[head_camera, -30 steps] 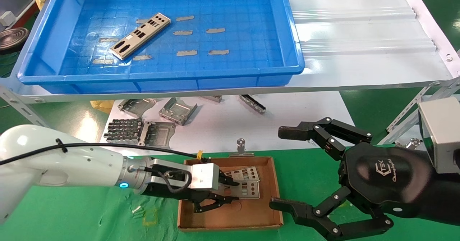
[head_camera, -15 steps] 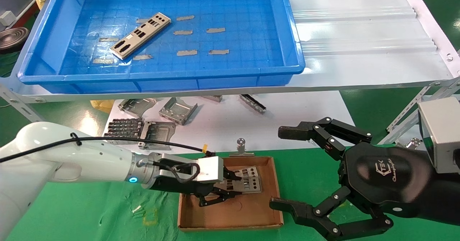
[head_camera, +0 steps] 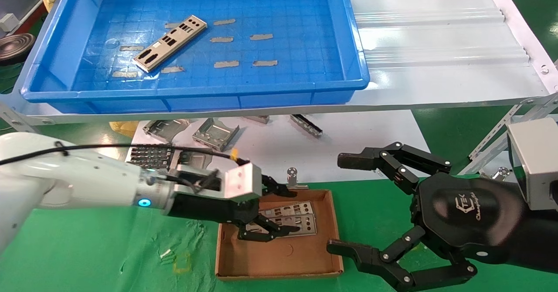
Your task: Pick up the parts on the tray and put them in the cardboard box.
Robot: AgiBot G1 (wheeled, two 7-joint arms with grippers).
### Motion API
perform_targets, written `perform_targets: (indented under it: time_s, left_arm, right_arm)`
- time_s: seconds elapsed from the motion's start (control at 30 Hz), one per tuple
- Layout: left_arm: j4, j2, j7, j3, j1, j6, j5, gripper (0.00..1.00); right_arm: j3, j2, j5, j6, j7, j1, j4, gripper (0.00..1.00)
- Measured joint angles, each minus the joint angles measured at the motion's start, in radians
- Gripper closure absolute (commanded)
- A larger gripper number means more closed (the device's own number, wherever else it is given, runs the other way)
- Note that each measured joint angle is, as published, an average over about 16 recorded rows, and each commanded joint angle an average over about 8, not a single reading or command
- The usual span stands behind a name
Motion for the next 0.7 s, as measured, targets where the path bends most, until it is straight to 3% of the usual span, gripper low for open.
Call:
perform_targets:
  time_s: [0.3, 0.7]
  left_arm:
    - [0.059, -0.025, -0.049, -0.047, 0.014, 0.113, -0.096, 0.0]
    - [0.011, -0.062, -0.087, -0.082, 0.046, 0.124, -0.127, 0.0]
  right_arm:
    - [0.0, 0.0, 0.0, 0.0, 0.0, 0.0, 0.0, 0.0]
    - [0.0, 0.0, 0.0, 0.0, 0.0, 0.0, 0.0, 0.0]
